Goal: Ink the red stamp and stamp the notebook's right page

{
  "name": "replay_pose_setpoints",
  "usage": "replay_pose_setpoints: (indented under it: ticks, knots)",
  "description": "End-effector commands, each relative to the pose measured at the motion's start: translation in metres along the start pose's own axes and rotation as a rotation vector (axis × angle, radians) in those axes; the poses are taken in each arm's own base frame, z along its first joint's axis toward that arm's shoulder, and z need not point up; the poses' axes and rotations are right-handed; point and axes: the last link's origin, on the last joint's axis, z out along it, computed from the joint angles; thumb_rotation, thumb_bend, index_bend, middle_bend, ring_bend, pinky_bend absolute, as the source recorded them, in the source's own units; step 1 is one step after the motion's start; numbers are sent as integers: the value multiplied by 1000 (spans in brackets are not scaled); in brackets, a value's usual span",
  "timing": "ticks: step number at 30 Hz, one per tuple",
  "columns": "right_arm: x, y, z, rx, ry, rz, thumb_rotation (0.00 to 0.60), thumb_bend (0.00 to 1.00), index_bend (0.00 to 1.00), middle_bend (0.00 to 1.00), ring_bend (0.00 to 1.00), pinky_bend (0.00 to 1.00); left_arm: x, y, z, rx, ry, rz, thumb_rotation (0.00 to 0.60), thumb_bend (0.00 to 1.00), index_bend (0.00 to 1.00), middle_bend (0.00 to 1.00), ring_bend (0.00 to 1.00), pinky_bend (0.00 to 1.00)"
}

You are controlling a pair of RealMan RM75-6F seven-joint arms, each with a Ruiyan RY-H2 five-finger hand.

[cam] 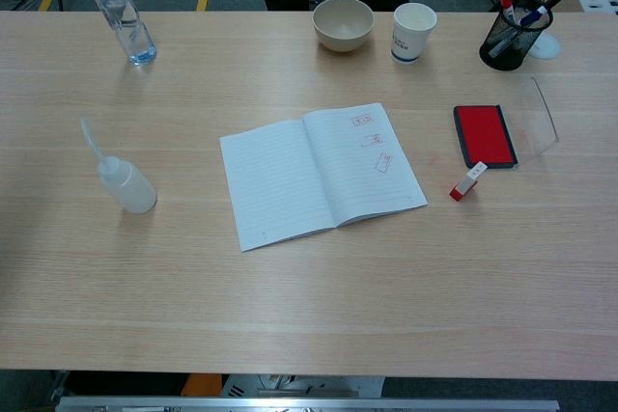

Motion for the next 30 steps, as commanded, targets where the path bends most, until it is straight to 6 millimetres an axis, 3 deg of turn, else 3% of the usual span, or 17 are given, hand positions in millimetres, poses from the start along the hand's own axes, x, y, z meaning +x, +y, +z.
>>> replay_pose_setpoints:
  ticks: [1,12,22,30]
  knots:
    - [-1,0,1,2,-7,-6,600,176,392,374,295,304,-1,-2,0,5,-5,5,600,340,165,134,109,86]
    - [2,-21,13,95,-14,-7,600,176,392,378,295,304,-2,1,2,3,-14,11,600,340,165,134,108,86]
    - [-10,-80,37,321,-83,-37,600,211,422,397,296,304,-2,1,2,3,-25,8,600,340,165,134,109,87]
    - [-36,-120,48,452,-156,-62,600,211,461,400,295,304,0,-2,-1,12,-29,6,600,340,165,134,109,87]
